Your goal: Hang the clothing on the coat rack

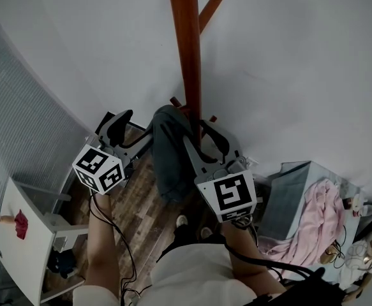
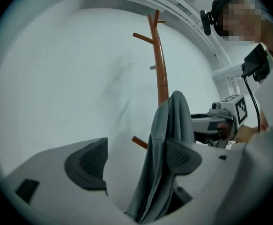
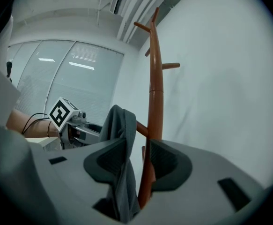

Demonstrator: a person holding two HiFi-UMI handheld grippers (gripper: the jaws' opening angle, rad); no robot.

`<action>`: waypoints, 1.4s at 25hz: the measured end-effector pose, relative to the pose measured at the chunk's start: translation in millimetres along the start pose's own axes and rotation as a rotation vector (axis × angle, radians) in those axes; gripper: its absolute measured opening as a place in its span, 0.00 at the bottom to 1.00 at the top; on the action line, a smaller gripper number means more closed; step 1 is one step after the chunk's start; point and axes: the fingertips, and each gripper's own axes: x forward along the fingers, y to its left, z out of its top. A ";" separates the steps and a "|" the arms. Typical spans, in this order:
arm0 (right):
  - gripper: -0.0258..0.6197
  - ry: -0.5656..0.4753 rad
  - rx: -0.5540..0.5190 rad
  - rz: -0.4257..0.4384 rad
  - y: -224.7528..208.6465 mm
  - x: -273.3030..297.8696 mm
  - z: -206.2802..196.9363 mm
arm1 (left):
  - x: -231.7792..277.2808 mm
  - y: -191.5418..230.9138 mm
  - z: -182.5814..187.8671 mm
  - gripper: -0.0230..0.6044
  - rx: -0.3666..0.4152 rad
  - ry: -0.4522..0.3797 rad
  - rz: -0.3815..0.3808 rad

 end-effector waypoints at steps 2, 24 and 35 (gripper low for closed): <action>0.30 0.001 -0.001 0.009 0.5 -0.9 0.5 | -2.8 0.9 0.6 0.62 0.004 0.002 0.014; 0.08 -0.316 0.014 0.099 10.5 -30.5 70.7 | -77.2 -30.6 85.5 0.24 0.219 -0.290 0.387; 0.07 -0.360 0.011 0.098 12.1 -40.2 88.3 | -96.0 -50.3 104.4 0.05 0.191 -0.357 0.506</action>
